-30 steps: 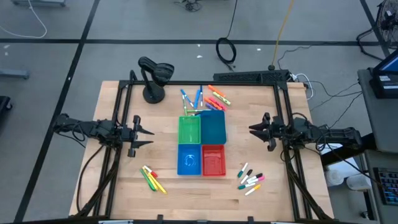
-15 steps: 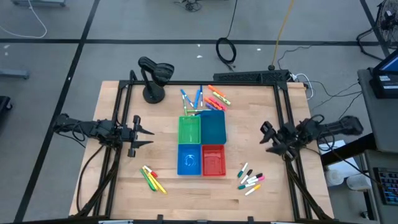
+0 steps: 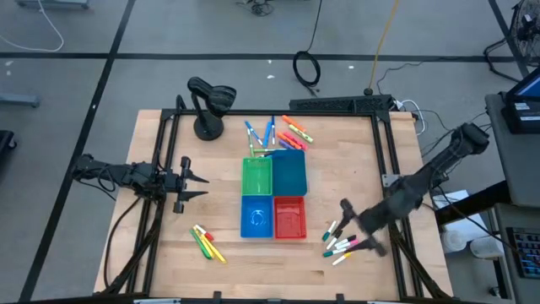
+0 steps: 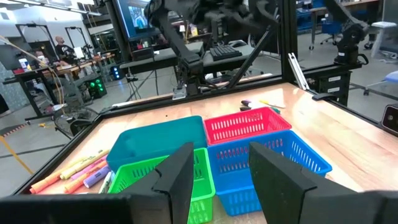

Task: Pick & Place Markers
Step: Put the green highlighter pen into the blue bin

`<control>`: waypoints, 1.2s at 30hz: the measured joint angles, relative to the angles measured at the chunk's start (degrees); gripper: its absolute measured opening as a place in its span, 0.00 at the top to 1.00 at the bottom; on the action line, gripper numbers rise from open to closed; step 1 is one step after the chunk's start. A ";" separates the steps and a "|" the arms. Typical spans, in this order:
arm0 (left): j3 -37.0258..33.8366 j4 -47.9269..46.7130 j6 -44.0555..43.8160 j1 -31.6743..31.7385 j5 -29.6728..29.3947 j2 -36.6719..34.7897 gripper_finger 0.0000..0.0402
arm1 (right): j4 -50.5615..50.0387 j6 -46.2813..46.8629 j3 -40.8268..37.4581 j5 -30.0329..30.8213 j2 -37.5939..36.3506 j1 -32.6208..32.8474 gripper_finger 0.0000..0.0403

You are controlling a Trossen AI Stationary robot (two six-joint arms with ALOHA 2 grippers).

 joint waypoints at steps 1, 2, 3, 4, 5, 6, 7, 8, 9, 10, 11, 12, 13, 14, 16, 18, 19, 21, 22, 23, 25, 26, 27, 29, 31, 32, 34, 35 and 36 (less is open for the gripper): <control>0.00 0.02 0.00 0.02 -0.01 0.00 0.60 | -6.84 0.85 3.55 3.61 2.66 0.72 0.37; 0.00 0.00 0.00 0.02 -0.01 0.00 0.60 | -13.89 1.94 6.61 7.31 5.18 1.23 0.37; 0.00 -0.01 0.01 0.01 0.00 0.00 0.60 | -20.29 3.29 8.86 10.96 7.66 1.52 0.37; 0.00 0.02 0.00 0.01 0.00 0.00 0.60 | -26.03 4.83 10.40 13.76 10.07 1.57 0.37; 0.00 0.06 0.00 0.01 0.00 0.00 0.60 | -30.19 6.39 11.19 15.65 12.49 1.38 0.37; 0.00 0.05 0.00 0.00 0.00 0.00 0.60 | -33.01 7.64 11.47 16.84 14.37 1.01 0.36; 0.00 0.04 0.00 0.00 0.00 0.00 0.60 | -34.38 8.43 11.49 16.90 15.98 0.44 0.36; 0.00 0.05 0.00 0.02 0.00 0.00 0.60 | -35.12 8.78 11.66 16.82 17.49 -0.32 0.36; 0.00 0.06 0.02 0.00 0.00 0.00 0.60 | -35.69 8.96 11.80 16.65 19.11 -0.93 0.37; 0.00 0.08 0.00 0.02 0.00 0.00 0.60 | -36.41 9.05 11.82 16.02 20.69 -1.60 0.37; 0.00 0.03 0.00 0.01 0.00 0.00 0.60 | -37.08 8.85 11.79 14.74 22.18 -2.42 0.37; 0.00 0.01 0.00 0.02 0.00 0.00 0.60 | -37.42 8.45 11.75 13.27 23.54 -3.24 0.37; 0.00 0.03 0.00 0.01 0.00 0.00 0.60 | -37.33 8.22 11.74 11.76 24.65 -4.11 0.38; 0.00 0.04 0.00 0.02 0.00 0.00 0.60 | -37.28 8.14 11.76 10.18 25.56 -4.89 0.38; 0.00 0.04 0.00 0.01 0.00 0.00 0.60 | -37.77 8.33 11.76 7.20 27.28 -6.09 0.38; 0.00 0.06 0.00 0.00 0.00 0.00 0.60 | -38.12 8.12 11.76 4.99 28.90 -6.88 0.39; 0.00 0.05 0.00 0.02 -0.01 0.00 0.60 | -38.16 7.92 11.76 4.55 29.53 -6.97 0.39; 0.00 0.06 0.00 0.00 -0.01 0.00 0.60 | -38.15 7.29 11.76 4.31 30.72 -6.96 0.39; 0.00 0.06 0.00 0.02 0.00 0.00 0.60 | -38.05 7.14 11.76 4.10 31.32 -6.95 0.39; 0.00 0.06 0.02 0.02 0.00 0.00 0.60 | -37.94 7.07 11.76 3.71 31.85 -6.93 0.39; 0.00 0.04 0.00 0.01 0.00 0.00 0.60 | -37.90 7.30 11.76 2.60 32.51 -6.89 0.39; 0.00 0.04 0.00 0.01 0.00 0.00 0.60 | -37.88 7.59 11.78 1.82 32.90 -6.91 0.39; 0.00 0.04 0.00 0.01 -0.02 0.00 0.60 | -37.84 7.84 11.78 1.58 33.22 -6.91 0.39; 0.00 0.04 0.00 0.02 -0.01 0.00 0.60 | -37.55 7.74 11.55 1.65 33.86 -6.71 0.39; 0.00 0.06 0.00 0.02 -0.01 0.00 0.60 | -36.84 6.96 10.64 1.77 33.96 -6.67 0.39; 0.00 0.06 0.00 0.02 -0.03 -0.02 0.60 | -36.27 6.73 10.00 1.79 33.86 -6.67 0.40; 0.00 0.06 0.00 0.02 -0.02 0.00 0.60 | -34.74 6.74 8.39 1.88 33.76 -6.87 0.42; 0.00 0.06 0.00 0.00 0.00 0.00 0.60 | -34.18 6.74 7.67 1.80 33.72 -6.95 0.44; 0.00 0.06 0.00 0.01 -0.02 0.00 0.60 | -33.89 6.74 7.14 1.80 33.68 -6.95 0.46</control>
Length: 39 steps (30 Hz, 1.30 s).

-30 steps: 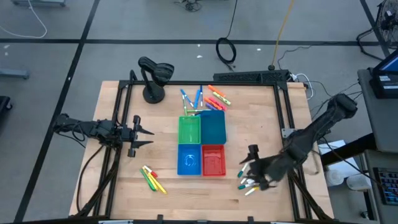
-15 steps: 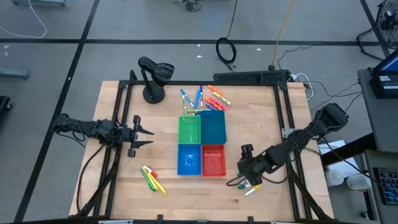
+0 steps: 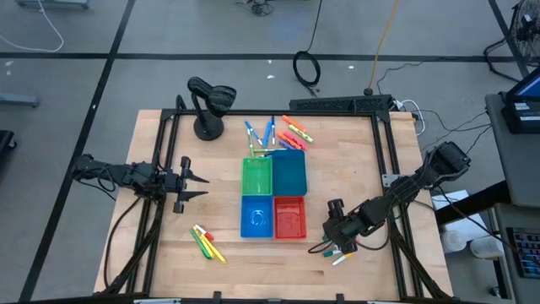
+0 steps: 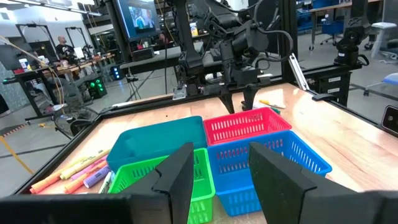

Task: Pick & Place Markers
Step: Put the green highlighter pen into the blue bin

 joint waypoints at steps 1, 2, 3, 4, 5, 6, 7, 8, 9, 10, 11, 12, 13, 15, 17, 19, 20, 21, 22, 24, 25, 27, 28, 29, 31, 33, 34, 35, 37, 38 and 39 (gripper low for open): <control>0.00 0.00 0.00 0.00 0.01 0.00 0.60 | 0.01 0.00 -0.43 -0.06 0.00 0.00 0.48; 0.00 0.00 0.00 -0.01 0.02 0.00 0.60 | -0.03 -0.05 -0.77 -0.12 0.09 0.00 0.51; 0.00 0.00 0.00 -0.01 0.02 0.00 0.60 | -0.04 -0.13 -1.05 -0.11 0.14 0.00 0.53; 0.00 -0.01 0.00 0.00 0.00 0.00 0.60 | -0.05 -0.16 -1.24 -0.10 0.14 0.00 0.56; 0.00 0.00 0.00 0.00 0.00 0.00 0.60 | -0.10 -0.17 -1.37 -0.14 0.11 0.00 0.59; 0.00 0.00 0.00 -0.02 0.01 0.00 0.60 | -0.11 -0.28 -1.40 -0.20 0.11 0.00 0.63; 0.00 0.00 0.00 -0.01 0.01 0.00 0.60 | -0.10 -0.55 -1.43 -0.29 0.14 0.00 0.66; 0.00 -0.02 0.00 0.01 -0.01 0.00 0.60 | -0.01 -0.91 -1.43 -0.38 0.17 0.02 0.69; 0.00 -0.02 0.00 -0.01 0.00 0.00 0.60 | 0.23 -1.17 -1.43 -0.46 0.17 0.02 0.72; 0.00 -0.02 0.00 0.01 0.02 0.00 0.60 | 0.50 -1.52 -1.43 -0.46 0.17 0.04 0.75; 0.00 0.00 0.00 0.00 0.01 0.00 0.60 | 0.75 -1.82 -1.45 -0.50 0.17 0.04 0.78; 0.00 0.00 0.00 0.00 0.00 0.00 0.60 | 1.11 -2.09 -1.48 -0.49 0.19 0.04 0.81; 0.00 -0.02 0.00 0.01 0.01 0.00 0.60 | 1.47 -2.23 -1.50 -0.44 0.20 0.04 0.84; 0.00 -0.01 0.00 0.00 -0.01 0.00 0.60 | 1.93 -2.34 -1.50 -0.26 0.20 0.04 0.89; 0.00 0.00 0.00 0.00 0.01 0.00 0.60 | 1.99 -2.36 -1.50 -0.28 0.22 0.04 0.93; 0.00 0.00 0.02 0.01 -0.01 0.00 0.60 | 2.00 -2.33 -1.54 -0.24 0.22 0.04 0.94; 0.00 0.00 0.00 0.00 0.00 0.00 0.60 | 2.11 -2.17 -1.54 -0.21 0.22 0.04 0.94; 0.00 0.00 0.00 0.01 0.01 0.00 0.60 | 2.26 -1.63 -1.54 -0.15 0.21 0.04 0.94; 0.00 -0.01 0.00 0.00 0.01 0.00 0.60 | 2.36 -1.17 -1.54 -0.15 0.01 0.04 0.94; 0.00 0.00 0.00 0.01 0.00 0.00 0.60 | 2.59 -0.60 -1.48 -0.21 -0.84 0.02 0.94; 0.00 -0.02 0.00 0.00 0.00 0.00 0.60 | 2.67 -0.18 -1.48 -0.22 -1.67 0.02 0.94; 0.00 0.00 0.00 -0.01 0.00 -0.01 0.60 | 2.52 0.54 -1.59 -0.30 -3.46 0.02 0.94; 0.00 -0.01 0.00 0.00 -0.01 0.00 0.60 | 2.22 0.81 -1.70 -0.28 -4.63 0.02 0.94; 0.00 0.00 0.00 0.01 -0.01 0.00 0.60 | 1.32 1.02 -1.79 0.06 -6.11 0.00 0.94; 0.00 0.01 0.00 0.01 0.00 0.00 0.60 | 2.43 2.07 -1.72 0.02 -8.87 -0.09 0.94; 0.00 -0.02 0.01 0.01 0.01 0.00 0.60 | 2.93 2.44 -1.61 -0.07 -11.54 -0.02 0.94; 0.00 -0.03 0.00 -0.01 0.00 0.00 0.60 | 3.09 2.43 -1.61 -0.05 -12.76 0.00 0.94; 0.00 0.01 0.00 0.00 -0.01 0.00 0.60 | 3.66 2.43 -1.65 -0.06 -13.88 0.01 0.94; 0.00 -0.02 0.00 0.00 -0.01 0.00 0.60 | 5.68 2.38 -1.65 -0.02 -15.87 0.00 0.94; 0.00 -0.05 0.00 0.01 0.00 -0.01 0.60 | 6.66 2.15 -1.64 0.03 -16.78 0.00 0.94; 0.00 -0.03 0.00 0.00 0.00 -0.01 0.60 | 7.82 1.99 -1.63 0.14 -17.51 0.00 0.94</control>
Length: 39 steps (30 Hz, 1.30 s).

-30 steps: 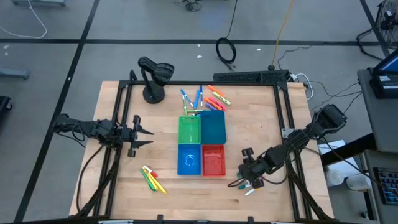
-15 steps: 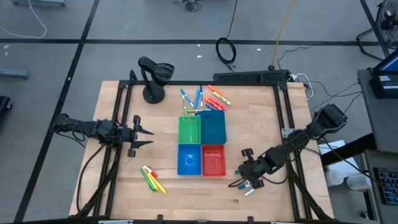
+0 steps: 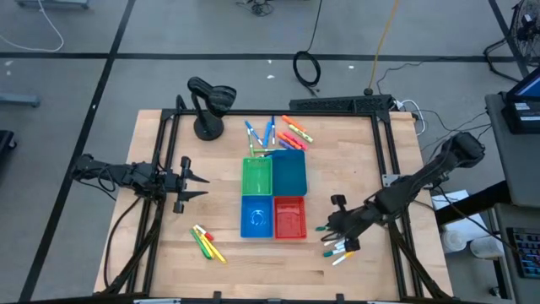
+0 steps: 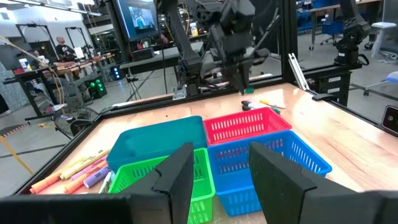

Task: Pick & Place Markers
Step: Put the green highlighter pen into the blue bin

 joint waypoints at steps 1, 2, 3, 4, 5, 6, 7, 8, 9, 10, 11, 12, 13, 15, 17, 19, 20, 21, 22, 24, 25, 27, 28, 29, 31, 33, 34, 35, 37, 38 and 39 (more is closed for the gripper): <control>0.00 0.01 0.00 0.00 -0.01 0.01 0.60 | 1.24 -0.29 0.02 0.14 -0.48 -0.04 0.94; 0.00 -0.01 0.00 0.00 -0.01 0.01 0.60 | 2.53 -0.77 0.02 0.09 -0.81 -0.16 0.94; 0.00 -0.01 0.00 0.00 0.00 0.00 0.60 | 3.96 -1.49 0.02 0.05 -1.06 -0.28 0.94; 0.00 0.01 0.00 0.00 0.01 0.00 0.60 | 5.35 -1.89 0.04 0.07 -1.19 -0.32 0.94; 0.00 0.03 0.00 -0.02 -0.01 0.01 0.60 | 6.64 -2.39 0.04 0.11 -1.20 -0.33 0.94; 0.00 0.03 0.00 0.00 -0.01 0.01 0.60 | 7.88 -3.03 0.04 0.10 -1.18 -0.36 0.94; 0.00 0.03 0.00 0.00 -0.01 -0.01 0.60 | 9.00 -3.56 0.04 0.09 -1.08 -0.36 0.94; 0.00 0.02 0.00 0.00 0.00 0.01 0.60 | 10.12 -4.03 0.04 0.09 -0.94 -0.37 0.94; 0.00 0.03 0.00 0.00 0.01 0.01 0.60 | 11.11 -4.62 0.07 0.04 -0.78 -0.37 0.94; 0.00 0.03 0.00 -0.01 0.00 0.00 0.60 | 11.75 -4.95 0.09 -0.09 -0.72 -0.35 0.94; 0.00 0.03 0.00 0.00 -0.01 0.01 0.60 | 12.12 -5.10 0.09 -0.14 -0.72 -0.35 0.94; 0.00 0.01 0.00 -0.02 -0.01 0.01 0.60 | 12.31 -5.16 0.09 -0.14 -0.72 -0.37 0.94; 0.00 0.03 0.00 0.00 -0.01 0.01 0.60 | 12.49 -5.18 0.09 -0.14 -0.72 -0.37 0.94; 0.00 0.03 0.00 -0.01 0.01 0.00 0.60 | 12.74 -5.48 0.09 -0.14 -0.72 -0.37 0.94; 0.00 0.06 0.00 0.00 -0.01 0.01 0.60 | 14.15 -6.69 0.09 0.01 -0.72 -0.41 0.94; 0.00 0.06 0.00 0.00 -0.01 0.01 0.60 | 16.36 -7.85 0.11 0.76 -0.73 -1.06 0.94; 0.00 0.04 0.00 0.00 -0.01 0.00 0.60 | 17.48 -8.03 0.13 1.34 -0.74 -1.67 0.94; 0.00 0.06 0.00 0.00 -0.01 0.01 0.60 | 18.41 -8.04 0.15 1.42 -0.74 -2.48 0.94; 0.00 0.04 0.00 -0.01 -0.01 0.01 0.60 | 19.19 -8.28 0.15 1.45 -0.74 -3.27 0.94; 0.00 0.06 0.00 -0.02 -0.01 0.01 0.60 | 20.60 -9.53 0.15 1.51 -0.70 -4.89 0.94; 0.00 0.06 0.00 -0.02 -0.01 0.01 0.60 | 21.87 -10.42 0.15 1.60 -0.40 -5.83 0.94; 0.00 0.06 0.00 0.00 -0.01 0.01 0.60 | 25.50 -12.73 0.15 1.47 0.52 -8.20 0.94; 0.00 0.06 0.00 -0.01 -0.01 0.00 0.60 | 27.34 -14.15 0.15 1.49 1.07 -9.64 0.94; 0.00 0.06 0.00 -0.01 -0.01 0.01 0.60 | 29.63 -15.76 0.15 1.54 1.78 -11.26 0.94; 0.00 0.06 0.00 0.00 -0.01 0.01 0.60 | 34.21 -19.21 0.20 1.38 3.67 -15.12 0.94; 0.00 0.06 0.00 -0.02 -0.01 -0.01 0.60 | 37.03 -21.68 0.22 1.34 5.30 -19.40 0.94; 0.00 0.06 0.00 0.00 -0.01 0.01 0.60 | 37.95 -22.34 0.22 1.34 5.95 -21.77 0.94; 0.00 0.06 0.00 0.00 -0.01 0.01 0.60 | 39.05 -22.57 0.24 1.34 6.68 -24.28 0.94; 0.00 0.07 0.00 0.00 -0.01 0.01 0.60 | 39.13 -22.56 1.05 1.35 8.49 -29.34 0.94; 0.00 0.06 0.00 0.00 -0.01 0.01 0.60 | 38.32 -22.56 1.56 1.30 9.44 -31.60 0.94; 0.00 0.06 0.00 0.00 -0.01 0.01 0.60 | 36.43 -22.55 2.28 1.29 10.24 -33.79 0.94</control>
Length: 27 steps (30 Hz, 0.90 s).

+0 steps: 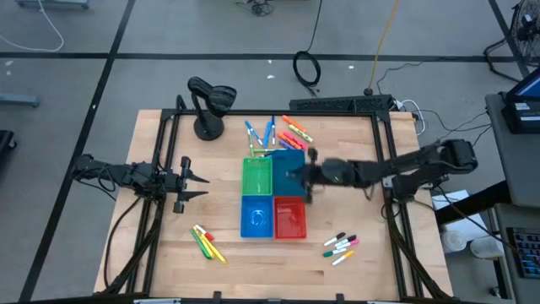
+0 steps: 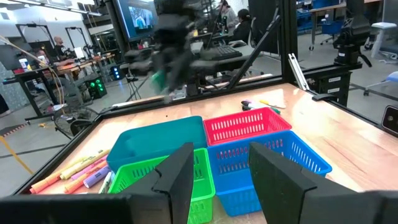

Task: Pick & Place Markers
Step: Put the green highlighter pen into the blue bin

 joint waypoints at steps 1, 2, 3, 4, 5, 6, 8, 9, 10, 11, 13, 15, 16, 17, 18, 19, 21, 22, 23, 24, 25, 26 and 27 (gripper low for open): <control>0.00 0.00 0.00 0.00 0.00 0.00 0.60 | -2.22 -0.01 1.05 0.03 1.01 -1.94 0.94; 0.00 0.00 0.00 -0.02 0.00 -0.02 0.60 | -5.01 0.00 2.78 0.02 2.17 -3.65 0.94; 0.00 0.00 0.02 0.00 0.02 0.00 0.60 | -8.32 0.14 4.70 -0.02 3.16 -5.02 0.94; 0.00 0.00 0.00 0.00 0.00 0.00 0.60 | -12.78 0.87 6.75 -0.08 3.99 -6.13 0.93; 0.00 -0.02 0.00 -0.02 0.00 -0.02 0.60 | -17.59 1.82 8.95 -0.09 4.95 -6.97 0.93; 0.00 -0.02 0.00 -0.01 0.01 0.00 0.60 | -21.26 2.60 11.13 -0.10 6.23 -7.55 0.93; 0.00 -0.01 0.00 0.00 0.00 0.00 0.60 | -26.56 3.47 14.46 -0.18 8.13 -8.23 0.93; 0.00 -0.04 0.01 -0.01 0.00 0.00 0.60 | -28.30 4.01 15.28 -0.20 8.61 -8.34 0.93; 0.00 -0.04 0.00 -0.02 0.00 0.00 0.60 | -28.76 4.62 16.00 -0.21 9.31 -8.42 0.93; 0.00 -0.02 0.00 0.00 0.02 0.00 0.60 | -27.97 5.14 16.67 -0.40 9.89 -8.48 0.93; 0.00 -0.03 0.00 -0.01 0.00 -0.01 0.60 | -27.97 6.12 16.89 -2.14 10.35 -8.48 0.93; 0.00 -0.04 0.00 0.00 0.02 -0.02 0.60 | -28.68 7.15 16.78 -4.43 10.54 -8.48 0.93; 0.00 0.00 0.00 -0.01 0.02 -0.02 0.60 | -29.14 7.51 16.78 -4.75 10.59 -8.41 0.93; 0.00 -0.03 0.00 -0.01 0.01 -0.02 0.60 | -29.87 7.57 16.78 -4.68 10.59 -8.13 0.93; 0.00 -0.07 0.01 -0.02 0.02 -0.01 0.60 | -30.02 7.57 16.76 -4.62 10.55 -7.98 0.93; 0.00 -0.05 0.00 -0.01 0.02 -0.02 0.60 | -29.86 7.56 16.76 -4.60 10.52 -7.75 0.92; 0.00 -0.02 0.00 -0.02 0.02 -0.02 0.60 | -29.77 7.68 16.75 -4.54 10.45 -7.32 0.90; 0.00 -0.02 0.00 0.00 0.00 0.00 0.60 | -29.75 8.00 16.72 -4.54 10.19 -7.28 0.89; 0.00 -0.02 0.00 0.00 0.02 -0.02 0.60 | -29.56 8.65 16.72 -4.58 10.01 -7.22 0.87; 0.00 -0.02 0.00 0.00 0.02 -0.02 0.60 | -29.14 9.46 16.72 -4.61 9.89 -7.21 0.84; 0.00 -0.02 0.00 0.00 0.02 -0.02 0.60 | -28.96 10.07 16.74 -4.57 9.89 -7.24 0.82; 0.00 -0.02 0.00 0.00 0.02 -0.02 0.60 | -29.19 10.36 16.73 -4.51 9.92 -7.30 0.79; 0.00 -0.03 0.00 0.00 0.02 -0.01 0.60 | -29.49 10.36 16.72 -4.44 9.99 -7.31 0.77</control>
